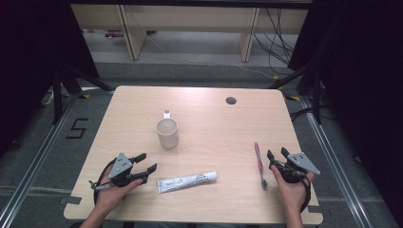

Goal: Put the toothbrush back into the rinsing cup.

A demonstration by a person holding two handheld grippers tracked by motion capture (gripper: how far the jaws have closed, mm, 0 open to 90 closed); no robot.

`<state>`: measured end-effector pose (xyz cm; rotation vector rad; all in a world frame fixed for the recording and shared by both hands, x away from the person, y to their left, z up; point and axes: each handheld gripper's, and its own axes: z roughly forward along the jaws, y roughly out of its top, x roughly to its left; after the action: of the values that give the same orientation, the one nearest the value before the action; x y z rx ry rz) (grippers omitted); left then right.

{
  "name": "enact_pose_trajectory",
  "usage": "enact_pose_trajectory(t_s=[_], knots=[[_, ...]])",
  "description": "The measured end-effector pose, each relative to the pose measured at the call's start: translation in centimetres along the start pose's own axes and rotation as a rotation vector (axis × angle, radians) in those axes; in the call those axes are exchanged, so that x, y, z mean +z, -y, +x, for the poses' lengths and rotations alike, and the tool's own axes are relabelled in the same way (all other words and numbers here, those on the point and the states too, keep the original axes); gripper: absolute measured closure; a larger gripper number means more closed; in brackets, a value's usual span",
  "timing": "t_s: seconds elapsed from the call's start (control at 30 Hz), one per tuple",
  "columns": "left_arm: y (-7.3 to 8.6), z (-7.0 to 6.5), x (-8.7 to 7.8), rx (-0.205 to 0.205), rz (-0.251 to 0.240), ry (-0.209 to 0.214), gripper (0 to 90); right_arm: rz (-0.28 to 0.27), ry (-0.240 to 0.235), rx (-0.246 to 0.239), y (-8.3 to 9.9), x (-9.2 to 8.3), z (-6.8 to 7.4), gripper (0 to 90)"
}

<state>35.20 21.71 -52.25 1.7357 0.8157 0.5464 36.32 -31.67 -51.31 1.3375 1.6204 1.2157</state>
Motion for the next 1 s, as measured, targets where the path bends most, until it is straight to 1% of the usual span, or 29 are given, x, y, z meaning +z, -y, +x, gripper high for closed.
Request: enact_pose_trajectory(t_s=[0.03, 0.1, 0.13, 0.17, 0.2, 0.23, 0.27, 0.3, 0.33, 0.37, 0.43, 0.47, 0.5, 0.53, 0.57, 0.6, 0.63, 0.67, 0.7, 0.73, 0.77, 0.8, 0.83, 0.87, 0.9, 0.93, 0.97, 1.0], knots=[[0.0, 0.0, 0.0, -0.001, 0.000, 0.001, 37.8, 0.012, 0.013, 0.024, 0.0, -0.1, 0.2, 41.5], [0.0, 0.0, 0.0, 0.000, 0.002, -0.001, 37.9, 0.006, 0.020, -0.009, -0.1, 0.0, 0.0, 41.8], [-0.1, 0.0, 0.0, 0.001, 0.013, -0.009, 37.9, 0.006, 0.020, -0.009, -0.1, 0.0, 0.0, 41.8], [-0.1, 0.0, 0.1, 0.001, 0.016, -0.011, 37.9, 0.020, 0.016, 0.001, 0.0, 0.0, 0.1, 42.3], [-0.1, 0.0, 0.2, 0.004, 0.011, -0.006, 37.9, 0.047, 0.024, 0.021, -0.1, -0.1, 0.3, 43.8], [-0.1, 0.0, 0.2, 0.004, 0.011, -0.006, 37.8, 0.047, 0.024, 0.021, -0.1, -0.1, 0.3, 43.8], [-0.1, -0.1, 0.2, 0.005, 0.014, -0.006, 37.8, 0.043, 0.010, -0.003, -0.1, 0.0, 0.0, 46.2], [-0.1, -0.1, 0.2, 0.005, 0.014, -0.006, 37.7, 0.043, 0.010, -0.003, -0.1, 0.0, 0.0, 46.2], [-0.1, -0.1, 0.2, 0.004, 0.013, -0.009, 37.6, 0.049, 0.024, 0.015, -0.1, 0.1, 0.1, 47.2], [-0.1, -0.1, 0.3, 0.003, 0.011, -0.007, 37.6, 0.049, 0.024, 0.015, -0.1, 0.1, 0.1, 47.2], [-0.1, -0.1, 0.1, 0.011, 0.012, -0.009, 37.3, 0.057, 0.034, 0.009, -0.1, 0.3, 0.1, 47.5], [-0.1, -0.1, 0.1, 0.011, 0.012, -0.009, 37.1, 0.062, 0.032, -0.008, -0.2, 0.2, 0.0, 47.7], [0.0, -0.1, 0.1, 0.011, 0.006, -0.007, 37.1, 0.062, 0.032, -0.008, -0.2, 0.2, 0.0, 47.7], [-0.1, -0.1, 0.1, 0.012, 0.018, -0.010, 37.0, 0.081, 0.034, 0.001, -0.2, 0.2, 0.1, 47.9], [-0.1, -0.1, 0.1, 0.012, 0.018, -0.010, 37.0, 0.081, 0.034, 0.001, -0.2, 0.2, 0.1, 47.9], [-0.1, -0.1, 0.2, 0.012, 0.012, -0.005, 37.0, 0.085, 0.048, 0.019, -0.2, 0.4, 0.3, 47.8], [-0.1, -0.2, 0.2, 0.016, 0.013, -0.005, 37.0, 0.085, 0.048, 0.019, -0.2, 0.4, 0.3, 47.8], [-0.1, -0.2, 0.2, 0.021, 0.020, -0.009, 37.0, 0.104, 0.045, 0.016, -0.4, 0.4, 0.3, 48.6], [-0.1, -0.2, 0.2, 0.021, 0.020, -0.009, 36.9, 0.104, 0.045, 0.016, -0.4, 0.4, 0.3, 48.6], [-0.1, -0.3, 0.2, 0.026, 0.026, -0.011, 36.9, 0.106, 0.062, -0.035, -0.5, 0.6, 0.0, 50.1], [-0.1, -0.3, 0.3, 0.026, 0.025, -0.012, 36.9, 0.132, 0.062, 0.005, -0.7, 0.4, 0.4, 51.7], [-0.1, -0.3, 0.3, 0.021, 0.025, -0.013, 36.8, 0.158, 0.065, -0.022, -1.3, 0.4, 0.2, 54.1], [-0.1, -0.3, 0.3, 0.021, 0.025, -0.013, 36.8, 0.158, 0.065, -0.022, -1.3, 0.4, 0.2, 54.1], [-0.1, -0.3, 0.3, 0.020, 0.024, -0.013, 36.8, 0.203, 0.069, -0.010, -2.0, 0.4, 0.2, 57.6], [-0.1, -0.3, 0.3, 0.020, 0.024, -0.013, 36.7, 0.203, 0.069, -0.010, -2.0, 0.4, 0.2, 57.6], [-0.1, -0.2, 0.3, 0.017, 0.024, -0.011, 36.6, 0.247, 0.062, -0.018, -2.7, 0.4, 0.0, 59.2], [-0.1, -0.2, 0.3, 0.017, 0.024, -0.011, 36.4, 0.247, 0.062, -0.018, -2.7, 0.4, 0.0, 59.2], [-0.2, -0.2, 0.3, 0.017, 0.027, -0.012, 36.3, 0.281, 0.075, -0.015, -3.5, 0.5, 0.1, 62.3]])
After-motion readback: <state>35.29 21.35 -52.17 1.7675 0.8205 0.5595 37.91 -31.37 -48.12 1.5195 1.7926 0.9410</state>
